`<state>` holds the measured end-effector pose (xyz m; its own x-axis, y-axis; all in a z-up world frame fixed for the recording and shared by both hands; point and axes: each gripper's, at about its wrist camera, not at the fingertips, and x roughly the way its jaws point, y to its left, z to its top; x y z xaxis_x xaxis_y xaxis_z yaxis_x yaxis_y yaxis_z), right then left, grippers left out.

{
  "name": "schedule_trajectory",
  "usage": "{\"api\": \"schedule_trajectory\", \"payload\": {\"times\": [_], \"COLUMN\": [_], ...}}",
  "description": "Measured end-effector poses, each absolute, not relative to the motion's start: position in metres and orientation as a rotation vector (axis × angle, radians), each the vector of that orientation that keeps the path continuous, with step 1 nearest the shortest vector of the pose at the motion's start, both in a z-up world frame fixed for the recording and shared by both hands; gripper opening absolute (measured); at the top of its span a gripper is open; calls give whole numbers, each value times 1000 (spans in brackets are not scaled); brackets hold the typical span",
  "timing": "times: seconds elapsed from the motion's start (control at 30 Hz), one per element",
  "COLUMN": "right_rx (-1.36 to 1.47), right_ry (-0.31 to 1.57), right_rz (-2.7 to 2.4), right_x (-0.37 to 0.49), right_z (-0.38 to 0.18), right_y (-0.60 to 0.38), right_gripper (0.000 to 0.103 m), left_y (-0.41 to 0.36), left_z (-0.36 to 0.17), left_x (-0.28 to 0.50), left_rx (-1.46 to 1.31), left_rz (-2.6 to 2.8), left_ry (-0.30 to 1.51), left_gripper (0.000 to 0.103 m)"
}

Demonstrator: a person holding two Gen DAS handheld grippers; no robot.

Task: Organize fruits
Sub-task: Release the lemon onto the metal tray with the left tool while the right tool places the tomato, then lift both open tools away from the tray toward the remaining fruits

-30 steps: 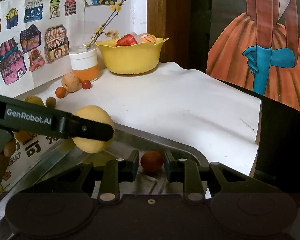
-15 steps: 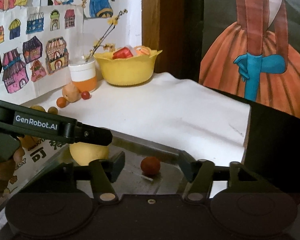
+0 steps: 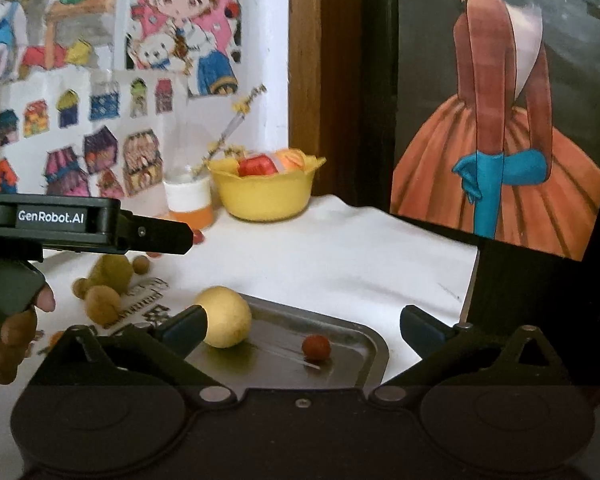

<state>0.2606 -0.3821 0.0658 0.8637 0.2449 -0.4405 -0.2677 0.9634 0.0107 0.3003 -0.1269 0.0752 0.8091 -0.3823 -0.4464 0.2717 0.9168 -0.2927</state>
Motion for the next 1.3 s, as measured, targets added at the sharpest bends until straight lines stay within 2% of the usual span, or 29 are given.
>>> {"api": "schedule_trajectory", "payload": {"times": [0.37, 0.63, 0.9, 1.3], "right_rx": [-77, -91, -121, -137], "right_ry": [376, 374, 416, 543], "right_rz": [304, 310, 324, 356], "right_x": [179, 126, 83, 45], "right_z": [96, 102, 95, 54], "right_y": [-364, -355, -340, -308], "right_gripper": [102, 102, 102, 102], "left_y": [-102, -88, -78, -62], "left_z": [101, 103, 89, 50], "left_x": [224, 176, 133, 96], "left_rx": [-164, -119, -73, 1], "left_rz": [-359, -368, -376, -373], "left_ry": [439, 451, 492, 608], "left_gripper": [103, 103, 103, 103]}}
